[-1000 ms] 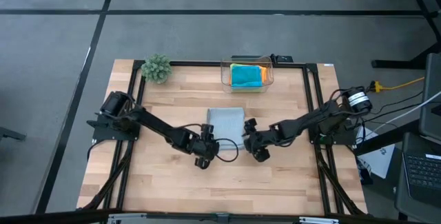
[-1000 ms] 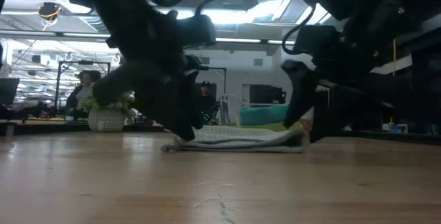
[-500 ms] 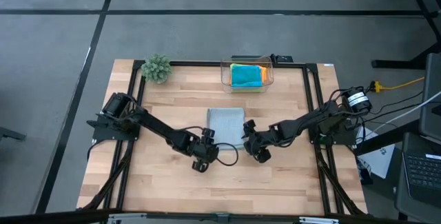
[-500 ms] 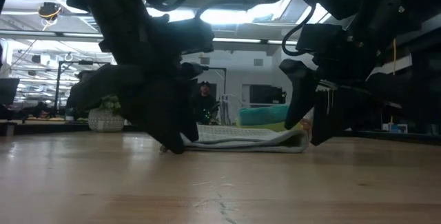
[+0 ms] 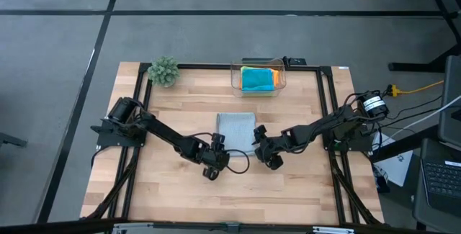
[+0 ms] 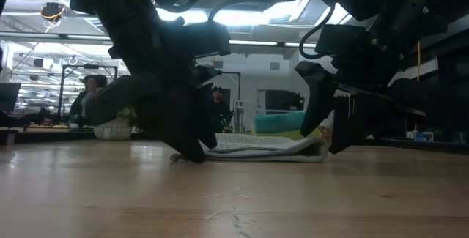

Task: Fold microfiber towels
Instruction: Fold the gray microfiber cloth

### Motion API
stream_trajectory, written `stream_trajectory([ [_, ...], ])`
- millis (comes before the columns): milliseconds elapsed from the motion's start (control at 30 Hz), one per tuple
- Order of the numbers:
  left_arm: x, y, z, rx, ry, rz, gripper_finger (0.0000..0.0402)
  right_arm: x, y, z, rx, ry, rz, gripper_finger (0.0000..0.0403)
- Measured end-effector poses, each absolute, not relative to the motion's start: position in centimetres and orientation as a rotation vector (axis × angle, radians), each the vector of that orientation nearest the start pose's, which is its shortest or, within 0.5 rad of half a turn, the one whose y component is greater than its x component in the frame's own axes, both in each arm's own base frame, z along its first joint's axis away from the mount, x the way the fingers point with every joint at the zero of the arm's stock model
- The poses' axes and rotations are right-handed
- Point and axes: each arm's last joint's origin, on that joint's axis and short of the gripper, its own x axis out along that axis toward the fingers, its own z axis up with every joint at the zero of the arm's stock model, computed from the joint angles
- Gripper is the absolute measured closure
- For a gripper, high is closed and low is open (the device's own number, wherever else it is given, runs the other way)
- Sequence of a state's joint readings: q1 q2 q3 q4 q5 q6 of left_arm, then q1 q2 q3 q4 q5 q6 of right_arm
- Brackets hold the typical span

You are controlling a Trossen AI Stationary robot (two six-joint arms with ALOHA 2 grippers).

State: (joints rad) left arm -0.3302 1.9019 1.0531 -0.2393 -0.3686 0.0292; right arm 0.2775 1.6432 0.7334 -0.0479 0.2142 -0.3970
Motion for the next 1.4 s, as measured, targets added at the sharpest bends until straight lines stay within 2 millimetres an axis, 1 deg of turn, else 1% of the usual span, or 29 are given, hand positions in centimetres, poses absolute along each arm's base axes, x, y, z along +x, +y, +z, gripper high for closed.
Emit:
stream_trajectory([
  [167, 34.1, -10.4, 12.4, 0.43, 1.016, 0.074, 0.0216, 28.3, 7.4, 13.0, -0.605, 0.913, 0.244, 0.0163],
  [333, 34.1, -10.3, 12.4, 0.434, 1.019, 0.096, 0.0216, 28.9, 7.6, 11.5, -0.656, 0.925, 0.264, 0.0163],
  [433, 34.0, -10.3, 12.4, 0.408, 1.024, 0.107, 0.0216, 29.1, 7.6, 11.0, -0.674, 0.931, 0.229, 0.0164],
  [733, 34.1, -9.5, 11.4, 0.306, 1.079, 0.14, 0.0216, 29.3, 7.6, 11.0, -0.669, 0.904, 0.214, 0.0164],
  [1100, 34.1, -9.5, 11.4, 0.297, 1.083, 0.133, 0.0219, 29.3, 7.5, 10.9, -0.599, 0.917, 0.182, 0.0164],
  [1233, 34.1, -9.5, 11.4, 0.265, 1.083, 0.141, 0.0245, 29.2, 7.5, 10.9, -0.546, 0.924, 0.16, 0.0174],
  [1400, 34.1, -9.6, 11.3, 0.238, 1.082, 0.139, 0.0305, 29.2, 7.6, 10.8, -0.477, 0.929, 0.144, 0.0215],
])
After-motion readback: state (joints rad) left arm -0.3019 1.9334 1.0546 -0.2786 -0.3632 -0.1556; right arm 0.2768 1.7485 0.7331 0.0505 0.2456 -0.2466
